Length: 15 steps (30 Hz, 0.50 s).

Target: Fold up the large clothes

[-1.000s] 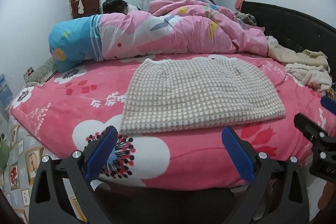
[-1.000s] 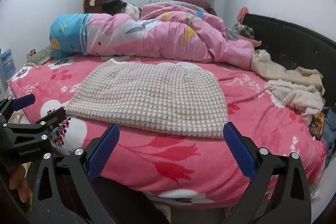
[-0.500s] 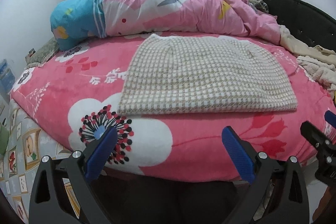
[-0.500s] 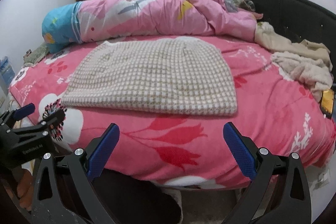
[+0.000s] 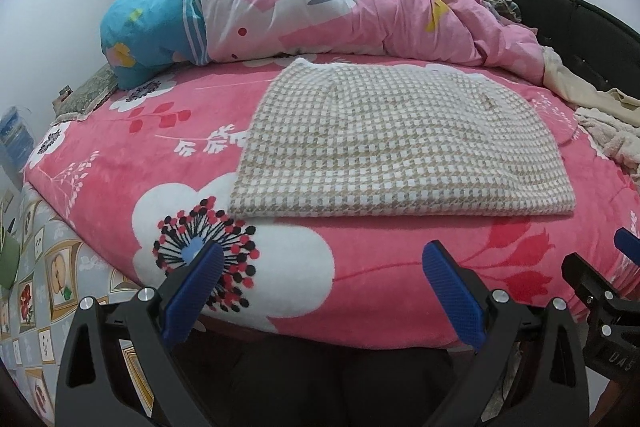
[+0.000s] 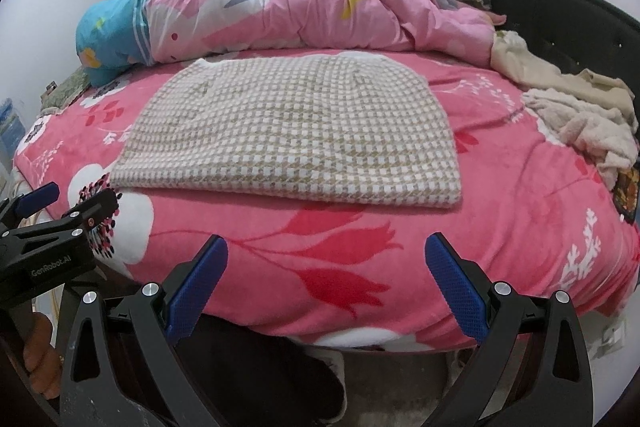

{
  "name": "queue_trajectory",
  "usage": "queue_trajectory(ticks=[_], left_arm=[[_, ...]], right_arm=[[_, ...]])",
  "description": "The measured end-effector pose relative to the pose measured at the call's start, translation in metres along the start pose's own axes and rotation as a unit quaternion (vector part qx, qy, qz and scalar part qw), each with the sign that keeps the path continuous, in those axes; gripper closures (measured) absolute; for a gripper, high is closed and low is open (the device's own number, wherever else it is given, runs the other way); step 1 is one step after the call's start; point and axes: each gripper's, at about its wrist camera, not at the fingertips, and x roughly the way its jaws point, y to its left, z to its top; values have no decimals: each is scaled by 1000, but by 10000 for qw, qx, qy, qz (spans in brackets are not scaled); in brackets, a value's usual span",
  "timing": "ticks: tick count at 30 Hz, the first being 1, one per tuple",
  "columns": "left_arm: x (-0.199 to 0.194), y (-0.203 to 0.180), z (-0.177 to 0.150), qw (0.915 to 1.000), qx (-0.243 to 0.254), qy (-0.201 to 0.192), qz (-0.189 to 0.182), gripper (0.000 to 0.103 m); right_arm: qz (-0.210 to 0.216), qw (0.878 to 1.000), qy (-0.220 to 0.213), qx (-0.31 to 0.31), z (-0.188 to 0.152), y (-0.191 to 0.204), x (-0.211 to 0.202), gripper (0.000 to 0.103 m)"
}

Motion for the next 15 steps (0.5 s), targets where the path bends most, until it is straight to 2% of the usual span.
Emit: queue_trajectory(ticks=[15], left_arm=[[-4,-1,-2,10000,-17,-47,65,5]], right_arm=[[38,10000,62,58,-3,-4,0,7]])
